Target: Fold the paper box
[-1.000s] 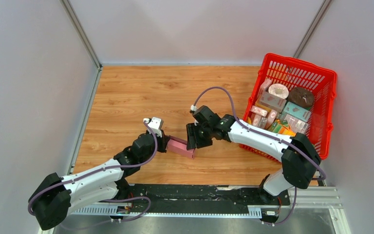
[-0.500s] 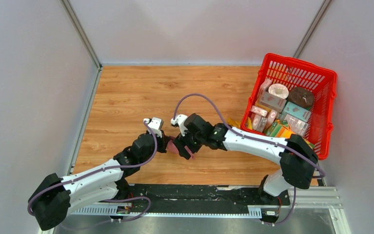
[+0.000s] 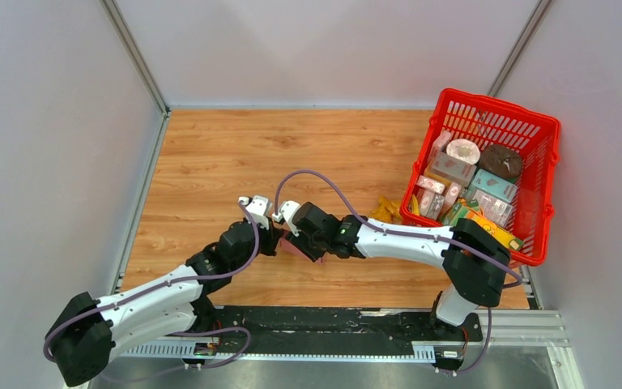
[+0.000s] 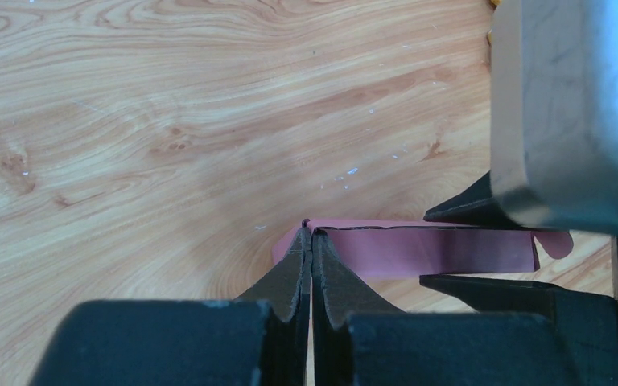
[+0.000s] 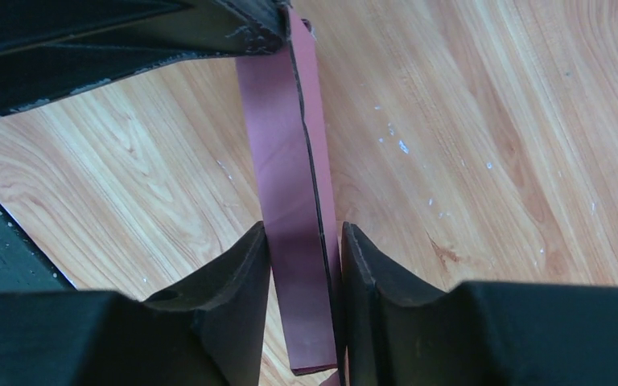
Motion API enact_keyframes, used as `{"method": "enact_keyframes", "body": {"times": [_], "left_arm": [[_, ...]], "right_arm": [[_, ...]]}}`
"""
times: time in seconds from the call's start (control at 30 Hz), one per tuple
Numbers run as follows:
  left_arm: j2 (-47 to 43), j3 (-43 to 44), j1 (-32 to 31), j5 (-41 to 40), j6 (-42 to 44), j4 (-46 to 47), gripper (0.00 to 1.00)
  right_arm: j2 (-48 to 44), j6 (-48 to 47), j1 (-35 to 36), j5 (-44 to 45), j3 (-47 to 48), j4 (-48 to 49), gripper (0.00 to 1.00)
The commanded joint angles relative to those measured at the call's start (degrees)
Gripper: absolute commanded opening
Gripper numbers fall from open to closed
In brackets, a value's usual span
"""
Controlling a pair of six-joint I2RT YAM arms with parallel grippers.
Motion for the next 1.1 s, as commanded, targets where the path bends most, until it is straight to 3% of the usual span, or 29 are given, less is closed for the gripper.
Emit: {"method": "enact_keyframes", "body": {"times": [0.0,0.1,0.4,0.67,0.77,0.9,1.07], "left_arm": [[0.2,1.3,-0.5,2.7,-0.1,-7.7,0.0],[0.0,0.4,-0.5,3.3,-1.0,-6.6,0.0],[5.4,0.1,-0.5,0.1,0.5,-4.6,0.0],[3.8,-0.6,-0.5,-0.2,-0.1,-7.0,0.0],[5.1,0.6,-0.5,-0.8,-1.5,-8.2,0.0],[7.4,2.0,-0.5,-0.8,-5.0,-8.6,0.0],[7.8,2.1,-0.6,-1.5,-7.2,-8.6,0.0]], "right_arm": [[0.7,-1.8,-0.6,2.3,-0.9,4.6,0.33],[0.9,-1.7,-0.7,1.7,-0.8,4.6,0.29],[-1.4,-2.4,-2.4,-0.6,-3.2,6.2,0.31],[-2.6,-3.9,-5.9,-4.0,-4.4,7.9,0.31],[-1.0,-1.9,-5.9,-3.9,-1.9,5.8,0.38],[1.1,4.9,-5.9,-0.2,3.8,-3.0,0.6],[1.0,14.9,-6.0,-1.2,8.1,-11.7,0.69]]}}
